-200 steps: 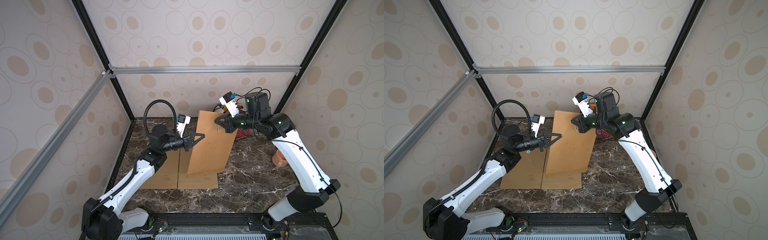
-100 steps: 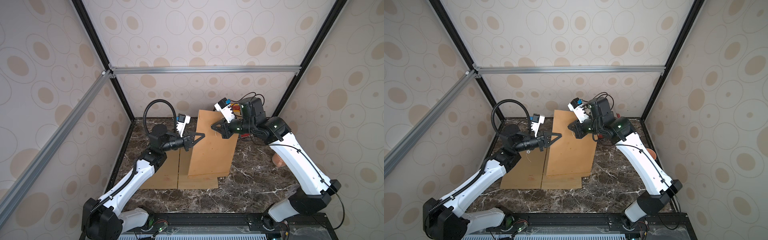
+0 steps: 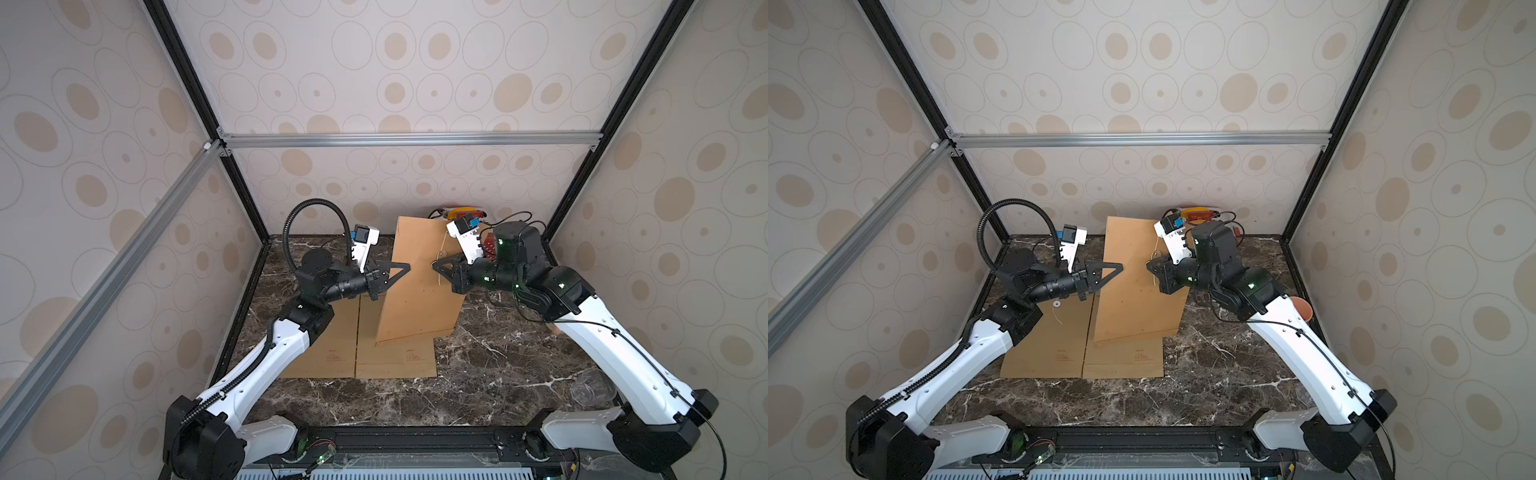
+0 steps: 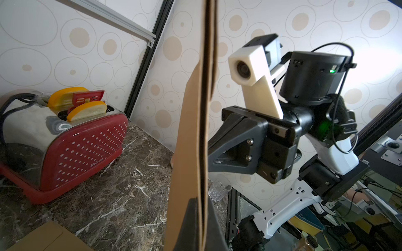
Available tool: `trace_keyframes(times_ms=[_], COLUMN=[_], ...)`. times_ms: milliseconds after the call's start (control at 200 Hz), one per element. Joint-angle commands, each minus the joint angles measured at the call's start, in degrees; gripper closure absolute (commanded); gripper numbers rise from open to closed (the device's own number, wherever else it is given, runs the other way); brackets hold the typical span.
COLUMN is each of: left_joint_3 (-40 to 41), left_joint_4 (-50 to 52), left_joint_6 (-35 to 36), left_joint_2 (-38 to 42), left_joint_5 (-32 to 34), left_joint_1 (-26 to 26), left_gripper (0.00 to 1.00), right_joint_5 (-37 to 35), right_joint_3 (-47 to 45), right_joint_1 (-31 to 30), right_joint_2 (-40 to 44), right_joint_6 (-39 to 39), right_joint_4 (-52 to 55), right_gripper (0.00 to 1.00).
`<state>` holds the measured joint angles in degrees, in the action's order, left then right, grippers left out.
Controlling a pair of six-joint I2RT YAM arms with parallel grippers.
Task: Close the mouth of the file bag
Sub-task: Close the file bag.
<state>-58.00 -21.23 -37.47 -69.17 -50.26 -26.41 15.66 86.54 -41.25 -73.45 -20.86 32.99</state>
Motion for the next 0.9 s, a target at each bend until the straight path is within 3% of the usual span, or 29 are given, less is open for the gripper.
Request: trace_keyframes(times_ms=[0,896], left_joint_3=[0.23,1.75], left_joint_4=[-5.73,-10.83], left_joint_6=[-2.87,-5.42], left_joint_2=[-0.34,1.29], left_joint_5=[-0.18,-0.10], left_joint_1=[-0.27,-0.30], left_gripper=[1.00,1.00], right_joint_5=[-1.76,-6.61], right_joint_3=[-4.00,-17.32], right_joint_1=[-0.40,0.03], right_joint_2=[2.86,10.37], right_joint_6=[-3.01,-5.35], right_joint_4=[-6.31,-12.76], right_gripper=[1.00,1.00])
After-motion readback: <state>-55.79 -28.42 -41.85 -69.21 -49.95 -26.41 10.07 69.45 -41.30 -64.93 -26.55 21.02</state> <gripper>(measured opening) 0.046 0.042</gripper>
